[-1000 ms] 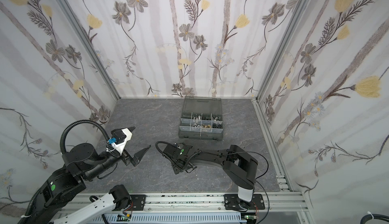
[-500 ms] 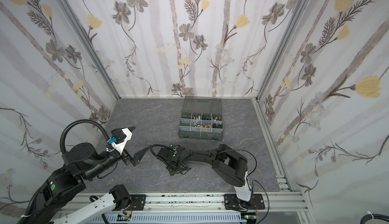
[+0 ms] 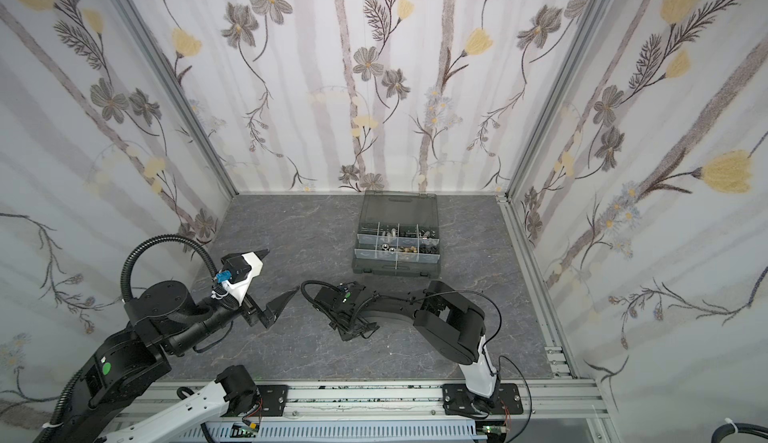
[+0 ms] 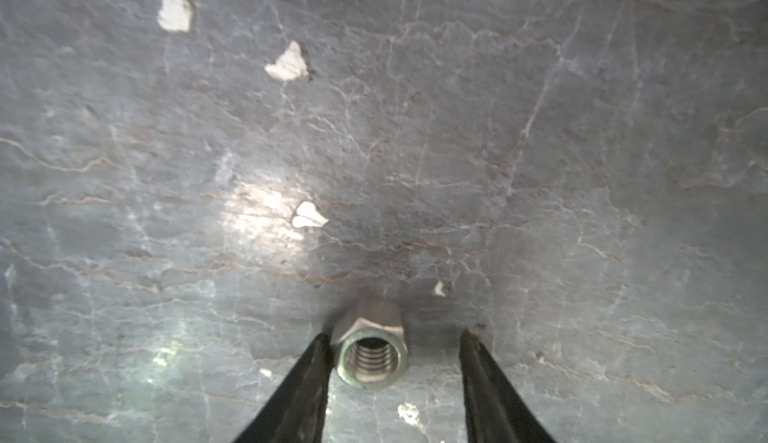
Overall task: Sort the screws and nuts into containers
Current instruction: 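Close the right gripper on the silver hex nut and lift it, then carry the hex nut with the right gripper over the organizer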
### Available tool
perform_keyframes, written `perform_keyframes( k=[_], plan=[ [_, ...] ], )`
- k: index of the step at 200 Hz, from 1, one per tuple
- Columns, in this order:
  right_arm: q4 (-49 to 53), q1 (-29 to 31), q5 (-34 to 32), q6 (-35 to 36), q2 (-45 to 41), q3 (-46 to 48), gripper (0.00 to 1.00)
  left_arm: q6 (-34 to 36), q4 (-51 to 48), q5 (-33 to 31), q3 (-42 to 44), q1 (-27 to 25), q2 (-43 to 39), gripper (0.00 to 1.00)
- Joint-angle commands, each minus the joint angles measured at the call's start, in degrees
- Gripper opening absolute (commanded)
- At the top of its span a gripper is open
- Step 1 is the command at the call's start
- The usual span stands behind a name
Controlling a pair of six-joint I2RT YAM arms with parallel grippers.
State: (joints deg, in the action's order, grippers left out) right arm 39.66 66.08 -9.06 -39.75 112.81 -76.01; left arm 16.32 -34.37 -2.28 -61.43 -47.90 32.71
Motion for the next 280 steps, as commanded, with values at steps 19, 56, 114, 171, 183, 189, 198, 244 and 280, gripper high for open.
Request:
perform_keyframes(
  k=[19, 56, 114, 171, 183, 189, 198, 244, 280],
  plan=[
    [-1.07, -0.11, -0.54, 1.01, 1.22, 0.07, 0.43, 0.74, 1.06, 0.44, -0.93, 0.00, 0.60, 1.00],
    [-1.63, -0.17, 0.09, 1.81, 1.98, 0.02, 0.36, 0.65, 1.19, 0.36, -0.89, 0.06, 0.78, 1.00],
    [-1.25, -0.58, 0.98, 2.47, 1.64, 0.84, 0.26, 0.82, 1.33, 0.25, -0.67, 0.01, 0.69, 1.00],
    [0.80, -6.76, -1.49, 6.26, -3.54, 1.95, 0.23, 1.00, 1.50, 0.00, -0.67, -0.01, 0.43, 1.00],
    [1.10, -9.28, -2.27, 8.12, -5.01, 1.44, 0.23, 1.00, 1.50, -0.06, -0.56, 0.02, 0.34, 1.00],
    [1.03, -10.74, -2.57, 9.01, -5.75, 0.95, 0.23, 0.96, 1.63, -0.05, -0.39, -0.04, 0.26, 1.00],
    [0.86, -12.92, -3.01, 10.37, -6.59, -0.23, 0.24, 0.91, 1.66, -0.01, -0.28, -0.01, 0.25, 1.00],
    [0.86, -23.15, -5.33, 18.17, -3.55, -12.12, 0.24, 0.65, 2.44, 0.31, 0.47, -0.05, 0.29, 1.00],
    [0.35, -27.98, -6.36, 22.50, 2.44, -19.94, 0.24, -0.15, 2.90, 0.10, 0.77, 0.04, 0.69, 1.00]
  ],
)
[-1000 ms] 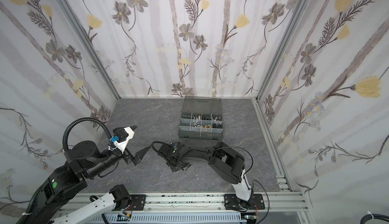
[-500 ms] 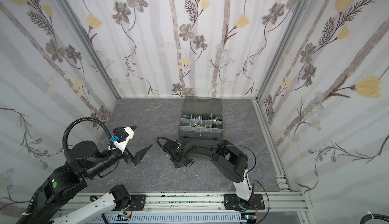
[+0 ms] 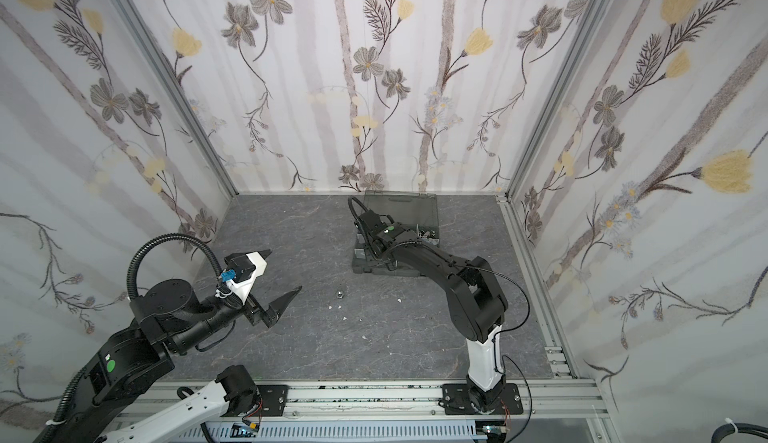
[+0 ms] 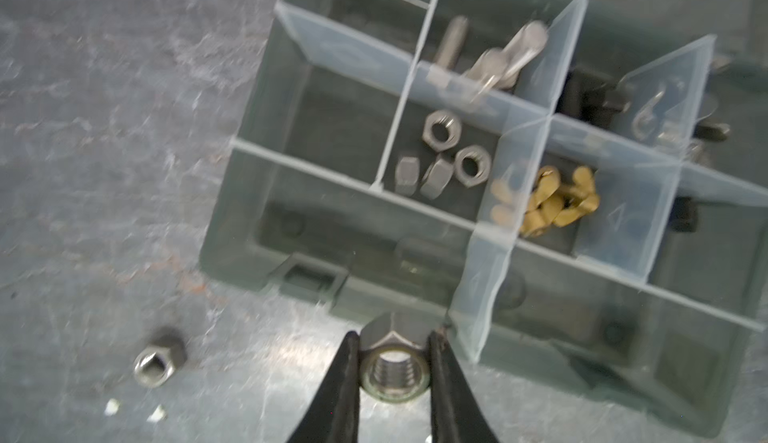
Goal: Sort the screws and nuts into containers
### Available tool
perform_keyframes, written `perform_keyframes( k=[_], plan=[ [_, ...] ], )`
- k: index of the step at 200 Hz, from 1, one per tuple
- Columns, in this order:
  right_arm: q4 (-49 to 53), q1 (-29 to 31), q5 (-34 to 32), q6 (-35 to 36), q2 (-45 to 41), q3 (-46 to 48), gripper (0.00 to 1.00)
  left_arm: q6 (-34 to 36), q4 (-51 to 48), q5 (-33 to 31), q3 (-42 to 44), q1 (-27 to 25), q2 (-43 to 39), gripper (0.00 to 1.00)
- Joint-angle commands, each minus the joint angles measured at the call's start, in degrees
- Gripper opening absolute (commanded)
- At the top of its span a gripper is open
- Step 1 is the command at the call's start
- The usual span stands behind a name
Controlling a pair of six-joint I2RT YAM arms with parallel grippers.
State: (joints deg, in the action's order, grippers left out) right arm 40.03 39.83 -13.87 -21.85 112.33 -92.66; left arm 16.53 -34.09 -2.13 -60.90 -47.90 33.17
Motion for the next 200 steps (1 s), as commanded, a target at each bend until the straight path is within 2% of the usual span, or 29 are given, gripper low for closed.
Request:
perform_keyframes(
  k=[1, 35, 97, 121, 164, 200],
  plan=[
    [-0.08, -1.84, -1.53, 4.66, 3.08, -3.43, 0.24, -0.41, 2.58, -0.02, 0.25, 0.02, 0.27, 1.00],
    [-3.01, -4.79, -0.09, 6.17, 7.32, -6.36, 0.24, -0.76, 2.27, -0.42, 0.11, 0.02, 1.34, 1.00],
    [-3.27, -6.25, 1.34, 7.52, 12.86, -9.31, 0.26, 0.28, 2.27, -0.69, -0.73, 0.05, 3.78, 1.00],
    [-3.26, -6.24, 1.09, 7.76, 13.19, -9.54, 0.29, 0.25, 2.20, -0.51, -1.14, 0.02, 4.27, 1.00],
    [-2.40, -6.25, 0.21, 8.05, 11.78, -10.41, 0.43, 0.36, 2.27, -0.42, -1.32, 0.03, 4.37, 1.00],
    [-0.09, -3.70, 0.34, 7.58, 9.20, -11.86, 0.43, 0.18, 2.64, -0.41, -0.80, 0.09, 3.34, 1.00]
  ],
)
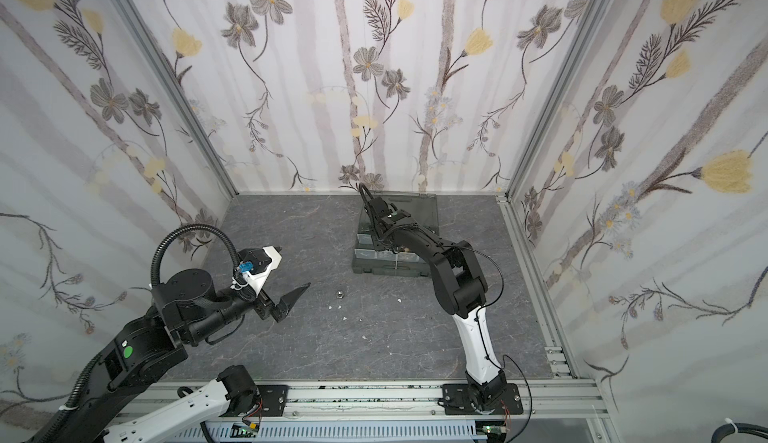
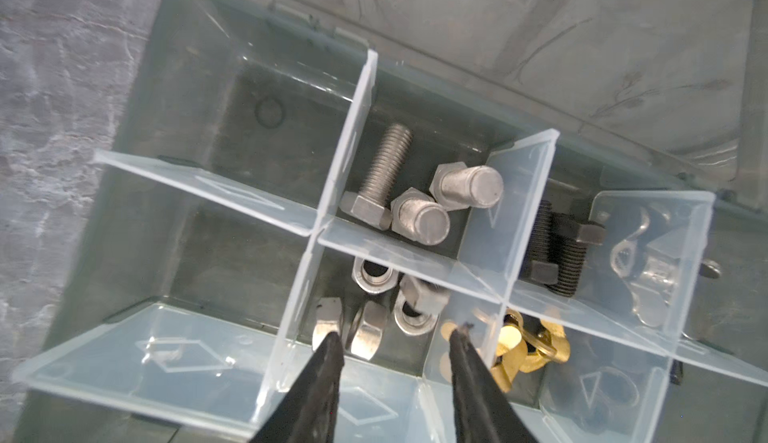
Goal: Sort the screws and nuts into containers
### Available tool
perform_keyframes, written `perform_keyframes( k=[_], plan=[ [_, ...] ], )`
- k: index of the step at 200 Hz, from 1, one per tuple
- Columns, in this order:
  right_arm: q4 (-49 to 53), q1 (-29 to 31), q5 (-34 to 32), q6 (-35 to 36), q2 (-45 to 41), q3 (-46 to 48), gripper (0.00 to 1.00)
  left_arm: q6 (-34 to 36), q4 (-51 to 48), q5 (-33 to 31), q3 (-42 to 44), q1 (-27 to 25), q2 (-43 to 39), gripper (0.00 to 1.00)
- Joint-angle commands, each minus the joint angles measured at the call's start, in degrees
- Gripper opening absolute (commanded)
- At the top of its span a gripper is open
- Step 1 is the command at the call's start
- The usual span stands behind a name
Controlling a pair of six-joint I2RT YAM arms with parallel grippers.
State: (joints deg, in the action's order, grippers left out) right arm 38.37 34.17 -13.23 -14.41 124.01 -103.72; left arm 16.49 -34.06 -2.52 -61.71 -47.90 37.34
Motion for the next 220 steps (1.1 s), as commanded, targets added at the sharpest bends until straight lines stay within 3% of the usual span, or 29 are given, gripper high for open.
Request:
perform_keyframes(
  k=[1, 48, 94, 133, 220],
  plan=[
    [1.69, 2.13, -0.30, 0.12, -2.60, -0.79, 0.43, 0.22, 2.61, -0.02, 0.06, 0.09, -0.90, 1.00],
    [7.24, 11.12, 2.29, -4.22, -4.87, -0.52, 0.49, -1.15, 1.83, -0.82, 0.76, 0.05, -4.12, 1.00],
    [2.52, 19.61, 8.89, -11.40, -3.42, 4.12, 0.53, -1.57, 1.88, -1.08, 1.85, 0.04, -6.74, 1.00],
    [0.46, 21.71, 11.04, -12.82, -0.30, 3.79, 0.58, -1.12, 1.75, -0.73, 2.55, 0.06, -7.90, 1.00],
    [1.49, 21.99, 9.03, -11.79, 3.98, 3.62, 0.58, -1.02, 1.83, -0.78, 3.62, 0.01, -9.03, 1.00]
  ],
)
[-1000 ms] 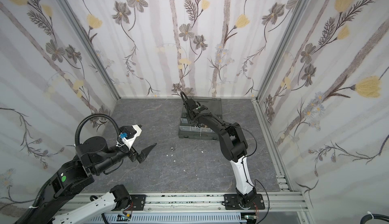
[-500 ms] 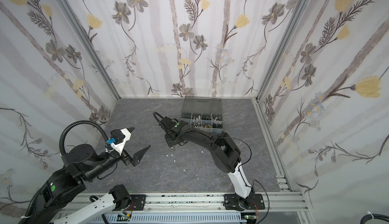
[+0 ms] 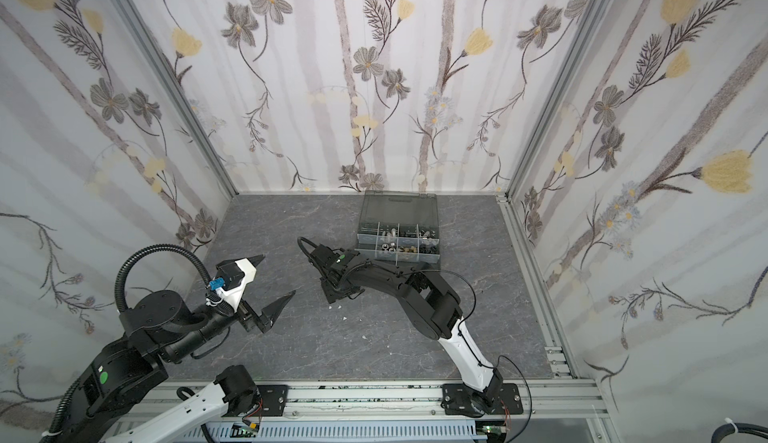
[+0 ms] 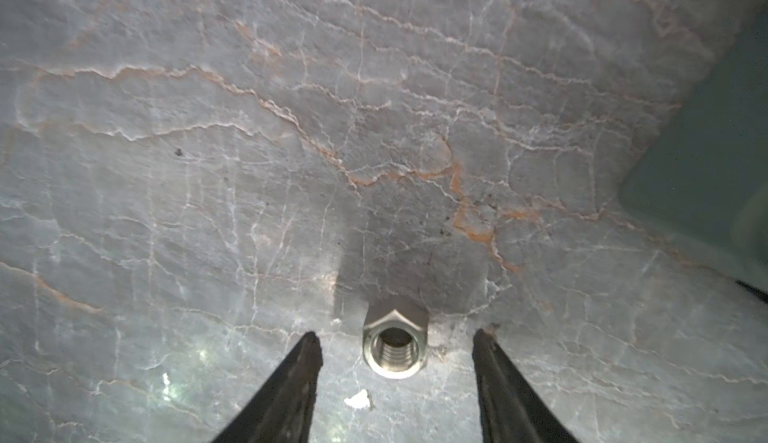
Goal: Sort the screws and nuts into containers
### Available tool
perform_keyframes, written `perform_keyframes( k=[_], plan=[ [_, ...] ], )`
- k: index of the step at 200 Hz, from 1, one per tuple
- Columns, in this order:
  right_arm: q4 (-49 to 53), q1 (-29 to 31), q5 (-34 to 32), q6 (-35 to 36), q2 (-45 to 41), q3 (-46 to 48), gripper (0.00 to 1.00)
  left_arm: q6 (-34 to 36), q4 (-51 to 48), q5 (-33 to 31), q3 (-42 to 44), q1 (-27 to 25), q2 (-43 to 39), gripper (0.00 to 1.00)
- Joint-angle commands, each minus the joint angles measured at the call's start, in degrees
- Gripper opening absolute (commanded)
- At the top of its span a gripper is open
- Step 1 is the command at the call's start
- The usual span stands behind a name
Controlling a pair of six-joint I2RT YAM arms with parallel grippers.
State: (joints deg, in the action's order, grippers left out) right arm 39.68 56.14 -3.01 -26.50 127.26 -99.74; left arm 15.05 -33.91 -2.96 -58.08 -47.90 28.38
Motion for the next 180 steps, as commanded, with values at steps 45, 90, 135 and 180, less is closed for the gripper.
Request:
perform_keyframes(
  k=[45, 90, 135, 180],
  plan=[
    [0.39, -0.15, -1.69, 0.84, 2.02, -0.79, 0.46, 0.82, 1.66, -0.64, 0.08, 0.07, 0.27, 1.00],
    [0.83, -0.67, -2.09, 1.54, 2.55, -0.79, 0.35, 0.95, 1.88, -0.60, -0.01, 0.01, 0.79, 1.00],
    [2.28, -0.77, -1.65, 3.24, 2.64, -0.77, 0.24, 1.08, 2.22, -0.86, -0.10, 0.00, 1.32, 1.00],
    [4.04, -2.70, -2.24, 5.10, -0.44, -0.49, 0.19, 2.18, 2.45, -1.70, -0.84, 0.07, 2.62, 1.00]
  ],
)
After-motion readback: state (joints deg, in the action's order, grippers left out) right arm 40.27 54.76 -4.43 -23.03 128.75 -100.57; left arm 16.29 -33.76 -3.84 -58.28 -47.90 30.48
